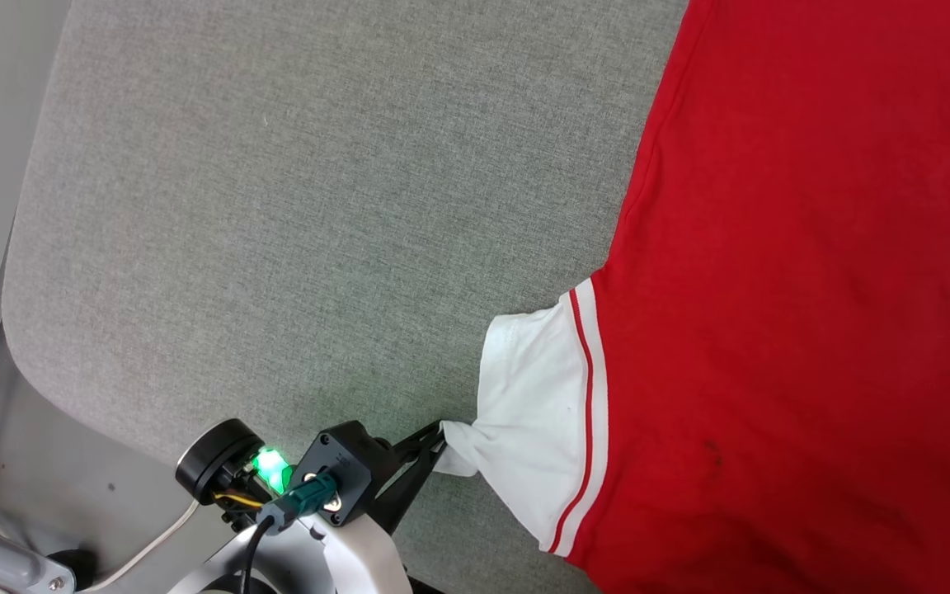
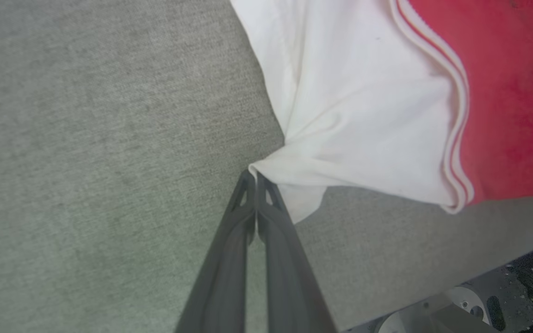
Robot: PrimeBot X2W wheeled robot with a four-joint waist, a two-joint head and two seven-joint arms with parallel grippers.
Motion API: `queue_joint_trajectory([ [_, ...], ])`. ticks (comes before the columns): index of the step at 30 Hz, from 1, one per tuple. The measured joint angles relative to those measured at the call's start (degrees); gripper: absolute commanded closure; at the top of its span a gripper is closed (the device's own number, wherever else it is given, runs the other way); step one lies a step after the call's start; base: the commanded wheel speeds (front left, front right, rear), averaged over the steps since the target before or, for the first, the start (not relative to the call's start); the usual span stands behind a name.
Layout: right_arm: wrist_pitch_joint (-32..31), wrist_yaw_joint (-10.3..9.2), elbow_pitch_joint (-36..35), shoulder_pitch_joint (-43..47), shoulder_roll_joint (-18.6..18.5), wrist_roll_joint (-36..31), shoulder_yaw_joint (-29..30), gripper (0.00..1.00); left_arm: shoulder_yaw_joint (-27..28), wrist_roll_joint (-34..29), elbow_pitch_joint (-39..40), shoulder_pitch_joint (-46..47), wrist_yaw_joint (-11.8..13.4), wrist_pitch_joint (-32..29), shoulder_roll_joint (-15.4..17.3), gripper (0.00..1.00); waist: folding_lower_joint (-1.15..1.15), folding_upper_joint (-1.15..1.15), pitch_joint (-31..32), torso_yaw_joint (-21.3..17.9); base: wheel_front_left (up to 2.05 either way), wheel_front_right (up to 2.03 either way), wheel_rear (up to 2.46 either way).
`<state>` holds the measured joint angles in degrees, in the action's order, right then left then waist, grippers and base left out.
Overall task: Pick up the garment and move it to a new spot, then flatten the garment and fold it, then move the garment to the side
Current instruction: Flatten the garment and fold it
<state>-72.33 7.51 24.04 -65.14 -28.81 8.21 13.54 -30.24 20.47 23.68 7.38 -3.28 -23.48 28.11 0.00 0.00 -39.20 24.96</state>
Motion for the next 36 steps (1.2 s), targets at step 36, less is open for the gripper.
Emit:
queue_joint_trajectory([
  [36, 7.2, 0.01, -6.5, 43.9, 2.6, 21.8, -1.5, 1.00, 1.9, 3.7, -5.3, -5.8, 4.9, 1.3, 0.1, 1.00, -0.01, 0.00, 26.6, -13.6, 0.00, 0.00, 0.00],
])
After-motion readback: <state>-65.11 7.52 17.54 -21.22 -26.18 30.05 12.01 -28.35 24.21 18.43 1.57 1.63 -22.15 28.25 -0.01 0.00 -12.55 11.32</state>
